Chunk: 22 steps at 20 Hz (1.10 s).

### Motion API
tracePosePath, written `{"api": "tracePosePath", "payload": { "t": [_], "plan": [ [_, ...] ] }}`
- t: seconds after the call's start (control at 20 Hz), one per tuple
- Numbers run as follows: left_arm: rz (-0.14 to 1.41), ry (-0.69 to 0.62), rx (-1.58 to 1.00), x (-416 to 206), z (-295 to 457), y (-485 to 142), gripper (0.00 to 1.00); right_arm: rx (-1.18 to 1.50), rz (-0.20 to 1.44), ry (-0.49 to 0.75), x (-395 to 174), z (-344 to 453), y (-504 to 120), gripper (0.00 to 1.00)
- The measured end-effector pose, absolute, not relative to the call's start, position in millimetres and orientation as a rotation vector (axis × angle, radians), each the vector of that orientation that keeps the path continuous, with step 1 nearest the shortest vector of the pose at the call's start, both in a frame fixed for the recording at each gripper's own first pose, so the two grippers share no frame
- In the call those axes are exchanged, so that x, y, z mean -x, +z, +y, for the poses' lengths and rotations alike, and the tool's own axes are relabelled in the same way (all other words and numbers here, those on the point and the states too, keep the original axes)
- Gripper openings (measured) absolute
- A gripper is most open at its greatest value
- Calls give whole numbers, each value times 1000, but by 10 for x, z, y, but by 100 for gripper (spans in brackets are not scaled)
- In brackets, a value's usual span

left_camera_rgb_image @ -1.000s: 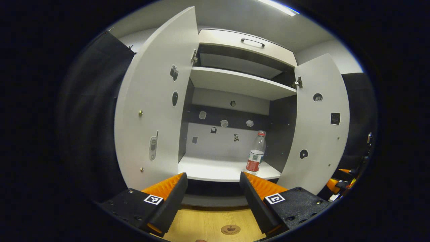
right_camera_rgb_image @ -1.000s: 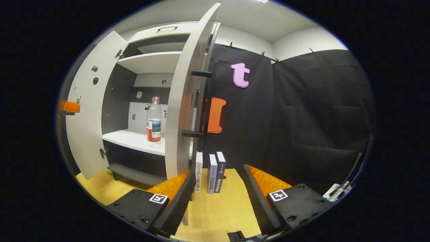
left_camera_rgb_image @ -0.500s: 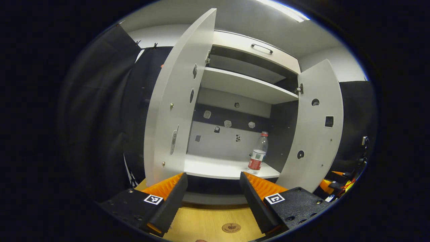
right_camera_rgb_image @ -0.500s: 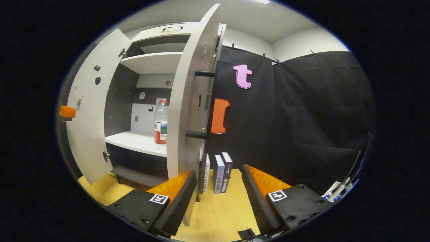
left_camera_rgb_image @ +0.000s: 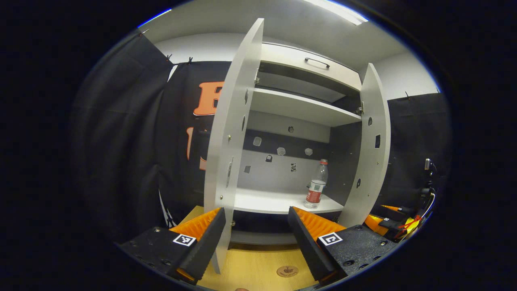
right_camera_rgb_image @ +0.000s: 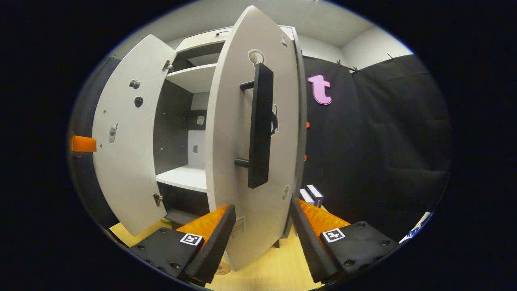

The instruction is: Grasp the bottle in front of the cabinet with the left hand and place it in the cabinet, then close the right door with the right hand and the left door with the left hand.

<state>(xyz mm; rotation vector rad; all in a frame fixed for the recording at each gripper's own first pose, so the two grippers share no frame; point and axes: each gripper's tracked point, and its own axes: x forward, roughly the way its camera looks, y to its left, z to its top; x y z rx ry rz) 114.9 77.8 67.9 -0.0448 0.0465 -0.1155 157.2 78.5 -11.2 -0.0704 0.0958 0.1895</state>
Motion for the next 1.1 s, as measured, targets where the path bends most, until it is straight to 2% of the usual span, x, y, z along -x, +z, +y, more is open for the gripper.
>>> {"api": "tracePosePath", "payload": {
  "t": [0.1, 0.2, 0.25, 0.6, 0.65, 0.75, 0.8, 0.85, 0.9, 0.95, 1.1],
  "plan": [
    [47, -85, 43, -1097, 902, 677, 95, 63, 94, 236, -1604, 1046, -130, 88],
    [42, -53, 43, -1028, 1035, 699, 95, 57, 87, 264, -1581, 1185, -102, 87],
    [36, -36, 43, -986, 1106, 717, 95, 56, 85, 275, -1577, 1237, -79, 93],
    [10, 93, 52, -801, 1650, 816, 95, 32, 71, 290, -1455, 1252, 128, 94],
    [5, 111, 47, -773, 1725, 825, 95, 30, 66, 288, -1408, 1221, 178, 88],
    [-1, 143, 26, -732, 1861, 845, 95, 34, 54, 275, -1350, 1154, 278, 88],
    [-1, 162, 11, -728, 1915, 847, 95, 36, 49, 270, -1320, 1117, 322, 96],
    [-3, 180, -1, -714, 1974, 850, 95, 35, 49, 267, -1286, 1088, 362, 96],
    [-7, 195, -8, -707, 2034, 861, 95, 30, 48, 266, -1252, 1056, 400, 100],
    [-9, 204, -11, -712, 2090, 867, 95, 23, 45, 265, -1218, 1035, 439, 96],
    [-8, 228, -19, -783, 2249, 831, 95, 19, 32, 252, -1126, 925, 559, 95]
  ]
}}
